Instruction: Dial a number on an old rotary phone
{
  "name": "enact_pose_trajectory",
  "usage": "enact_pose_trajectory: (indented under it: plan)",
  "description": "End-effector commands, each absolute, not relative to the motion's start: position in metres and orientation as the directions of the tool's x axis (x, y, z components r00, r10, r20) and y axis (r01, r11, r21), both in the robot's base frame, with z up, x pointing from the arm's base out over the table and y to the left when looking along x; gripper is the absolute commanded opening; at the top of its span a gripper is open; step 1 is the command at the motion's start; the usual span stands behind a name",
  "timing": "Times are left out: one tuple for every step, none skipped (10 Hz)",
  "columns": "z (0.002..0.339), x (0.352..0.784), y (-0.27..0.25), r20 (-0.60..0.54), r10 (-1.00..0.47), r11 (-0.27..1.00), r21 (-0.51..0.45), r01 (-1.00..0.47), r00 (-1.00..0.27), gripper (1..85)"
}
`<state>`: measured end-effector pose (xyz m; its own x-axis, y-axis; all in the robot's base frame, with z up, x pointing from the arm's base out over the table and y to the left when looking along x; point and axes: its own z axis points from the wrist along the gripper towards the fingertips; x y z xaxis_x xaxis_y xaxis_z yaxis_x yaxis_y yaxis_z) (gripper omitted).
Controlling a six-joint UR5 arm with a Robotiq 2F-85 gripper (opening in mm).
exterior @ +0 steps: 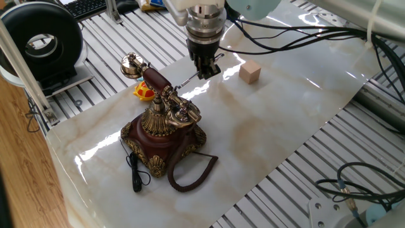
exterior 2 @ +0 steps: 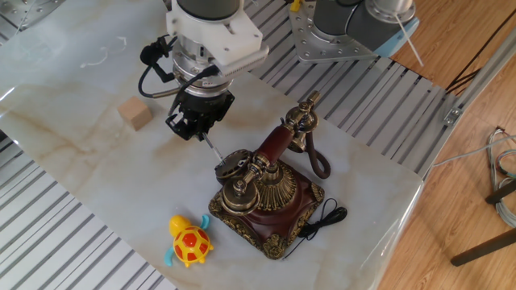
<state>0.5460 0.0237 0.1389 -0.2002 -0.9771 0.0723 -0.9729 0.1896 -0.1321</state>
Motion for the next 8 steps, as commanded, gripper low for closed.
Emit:
enact_pose_trajectory:
  plan:
    - [0.14,0.548,0.029,0.056,-0.981,0.177,-0.134,-0.975,-0.185,1.3]
    - [0.14,0.548,0.028,0.059,-0.982,0.17,-0.137,-0.976,-0.179,1.3]
    - [0.14,0.549,0.028,0.062,-0.982,0.168,-0.141,-0.976,-0.178,1.3]
    - [0.135,0.552,0.028,0.066,-0.982,0.164,-0.153,-0.974,-0.176,1.3]
    - [0.13,0.551,0.029,0.065,-0.983,0.161,-0.156,-0.975,-0.173,1.3]
    - [0.125,0.546,0.028,0.058,-0.984,0.16,-0.159,-0.974,-0.171,1.3]
    - [0.123,0.539,0.028,0.049,-0.982,0.173,-0.149,-0.974,-0.182,1.3]
    - [0.123,0.539,0.025,0.059,-0.981,0.176,-0.149,-0.973,-0.186,1.3]
